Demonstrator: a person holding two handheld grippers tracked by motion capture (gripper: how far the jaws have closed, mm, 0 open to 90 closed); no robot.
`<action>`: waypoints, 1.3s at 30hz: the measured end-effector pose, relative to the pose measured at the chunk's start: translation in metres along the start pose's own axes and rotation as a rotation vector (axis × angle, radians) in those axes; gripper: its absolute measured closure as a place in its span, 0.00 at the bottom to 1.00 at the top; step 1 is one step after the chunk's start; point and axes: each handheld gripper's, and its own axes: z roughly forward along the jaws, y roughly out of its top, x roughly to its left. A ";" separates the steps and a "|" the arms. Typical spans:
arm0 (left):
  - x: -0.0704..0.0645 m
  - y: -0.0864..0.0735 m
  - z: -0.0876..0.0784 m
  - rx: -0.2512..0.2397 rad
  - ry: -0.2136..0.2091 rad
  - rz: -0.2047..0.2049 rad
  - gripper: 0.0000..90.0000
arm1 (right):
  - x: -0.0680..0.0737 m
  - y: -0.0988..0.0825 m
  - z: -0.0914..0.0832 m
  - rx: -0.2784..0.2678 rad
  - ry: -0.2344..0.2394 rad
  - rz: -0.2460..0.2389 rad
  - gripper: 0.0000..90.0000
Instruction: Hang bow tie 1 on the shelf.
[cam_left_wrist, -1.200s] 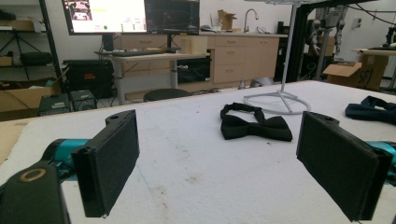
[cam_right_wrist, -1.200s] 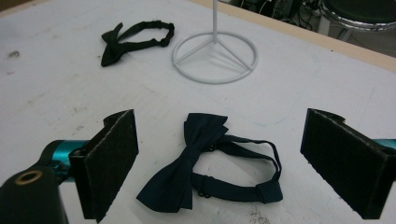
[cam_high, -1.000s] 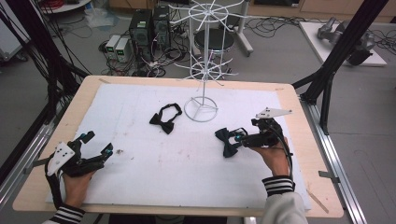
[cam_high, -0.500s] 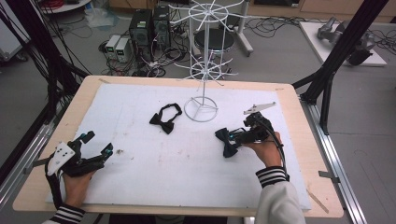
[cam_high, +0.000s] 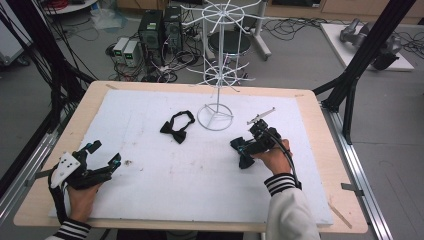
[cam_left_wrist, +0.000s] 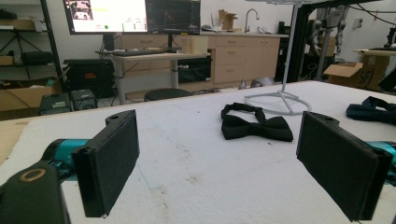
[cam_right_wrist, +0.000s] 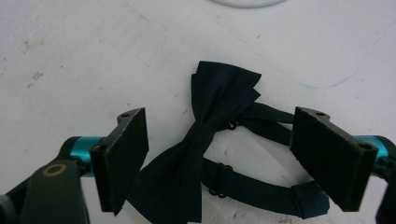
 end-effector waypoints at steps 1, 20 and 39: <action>0.000 0.000 0.000 0.000 -0.001 0.000 0.15 | 0.000 0.001 0.002 0.012 0.000 0.005 0.22; 0.000 0.000 0.000 0.001 0.002 0.003 0.15 | 0.008 0.008 0.026 0.144 -0.029 0.007 0.39; 0.000 0.000 0.000 0.002 0.002 0.005 0.15 | 0.009 0.008 0.035 0.204 -0.027 0.053 0.72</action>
